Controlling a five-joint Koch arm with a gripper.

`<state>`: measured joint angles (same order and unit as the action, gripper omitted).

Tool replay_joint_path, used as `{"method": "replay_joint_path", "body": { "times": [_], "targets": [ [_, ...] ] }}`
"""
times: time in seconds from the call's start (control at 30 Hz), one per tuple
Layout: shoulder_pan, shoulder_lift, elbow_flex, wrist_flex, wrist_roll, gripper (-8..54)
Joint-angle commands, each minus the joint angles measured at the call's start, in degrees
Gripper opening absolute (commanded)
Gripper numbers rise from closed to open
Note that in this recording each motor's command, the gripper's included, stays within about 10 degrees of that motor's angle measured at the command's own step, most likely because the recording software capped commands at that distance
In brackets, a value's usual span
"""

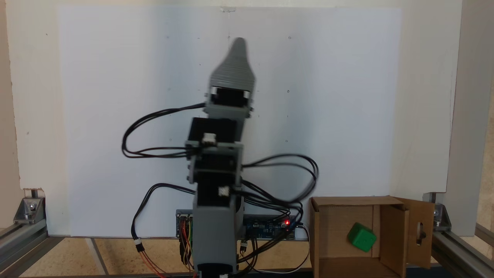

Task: Grasp a green dice and put it in the bin.

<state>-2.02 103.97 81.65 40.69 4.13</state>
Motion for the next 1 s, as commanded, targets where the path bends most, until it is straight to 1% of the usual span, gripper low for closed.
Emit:
{"method": "replay_joint_path", "body": {
  "times": [0.0,0.17,0.37,0.5,0.63,0.97],
  "targets": [
    [-9.12,3.78,3.25,-9.14,2.46,44.1],
    [-7.91,13.89,20.3,-22.04,2.29,44.1],
    [-3.16,23.55,32.43,-37.25,1.76,44.6],
    [-2.72,31.64,41.04,-47.09,1.67,44.6],
    [-1.41,32.08,46.32,-56.58,1.05,45.2],
    [2.72,32.08,61.44,-80.75,-1.32,43.5]
  ]
}}
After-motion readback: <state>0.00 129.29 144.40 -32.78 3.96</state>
